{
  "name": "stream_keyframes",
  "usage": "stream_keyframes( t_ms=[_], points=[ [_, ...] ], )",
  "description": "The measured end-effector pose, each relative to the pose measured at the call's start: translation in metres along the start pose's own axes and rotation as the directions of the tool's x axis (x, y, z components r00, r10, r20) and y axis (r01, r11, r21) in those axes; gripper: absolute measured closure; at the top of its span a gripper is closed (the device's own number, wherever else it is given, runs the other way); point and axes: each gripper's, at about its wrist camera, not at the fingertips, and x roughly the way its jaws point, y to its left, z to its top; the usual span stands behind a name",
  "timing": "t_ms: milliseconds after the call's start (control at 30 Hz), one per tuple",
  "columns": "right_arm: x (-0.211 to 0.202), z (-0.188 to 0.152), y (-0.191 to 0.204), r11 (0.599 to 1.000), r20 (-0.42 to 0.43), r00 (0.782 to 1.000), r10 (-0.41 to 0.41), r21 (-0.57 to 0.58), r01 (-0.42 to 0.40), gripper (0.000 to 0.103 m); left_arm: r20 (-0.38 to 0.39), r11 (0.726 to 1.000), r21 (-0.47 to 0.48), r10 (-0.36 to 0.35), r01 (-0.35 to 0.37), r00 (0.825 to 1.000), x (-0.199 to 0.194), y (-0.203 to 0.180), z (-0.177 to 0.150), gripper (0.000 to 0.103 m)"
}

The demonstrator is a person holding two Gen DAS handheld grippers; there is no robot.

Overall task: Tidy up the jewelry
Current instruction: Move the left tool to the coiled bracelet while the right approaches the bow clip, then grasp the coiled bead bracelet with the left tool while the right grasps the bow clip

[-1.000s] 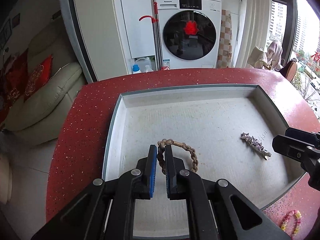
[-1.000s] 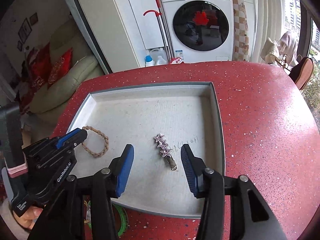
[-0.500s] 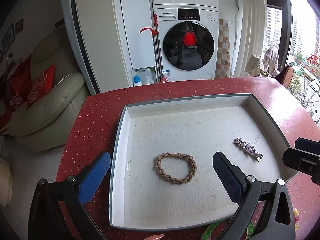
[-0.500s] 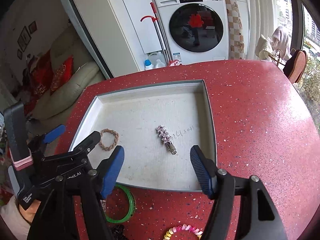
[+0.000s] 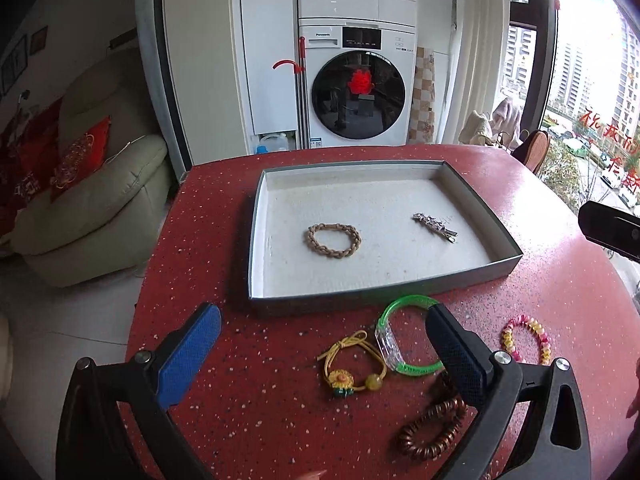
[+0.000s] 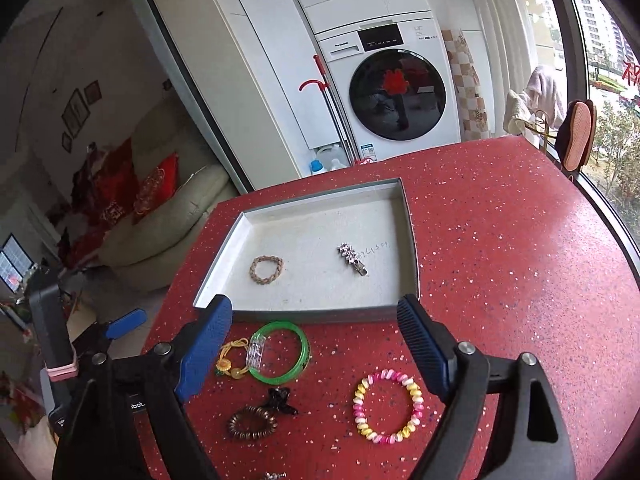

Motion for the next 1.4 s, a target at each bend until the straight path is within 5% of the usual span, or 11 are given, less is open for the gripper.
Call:
stream_keyframes(
  t_ms=[433, 800, 1100, 1400],
  points=[
    [-0.024, -0.093, -0.011, 0.996, -0.211, 0.974, -0.084, -0.018, 0.082, 0.016, -0.113, 0.998, 0.051, -0.029, 0.035, 0.993, -0.005, -0.018, -0.065, 0.000],
    [-0.033, -0.150, -0.021, 0.970, -0.278, 0.938, -0.209, 0.067, 0.236, 0.018, -0.097, 0.991, 0.124, -0.037, 0.049, 0.995, 0.010, -0.030, -0.062, 0.000],
    [-0.025, -0.163, -0.015, 0.951, -0.264, 0.929, -0.258, 0.098, 0.292, 0.039, -0.108, 0.984, 0.161, -0.057, 0.074, 0.993, 0.017, -0.050, -0.065, 0.000],
    [-0.018, -0.171, 0.006, 0.926, -0.221, 0.900, -0.376, -0.107, 0.361, 0.060, -0.135, 0.981, 0.184, -0.043, 0.067, 0.990, 0.023, -0.061, -0.076, 0.025]
  ],
)
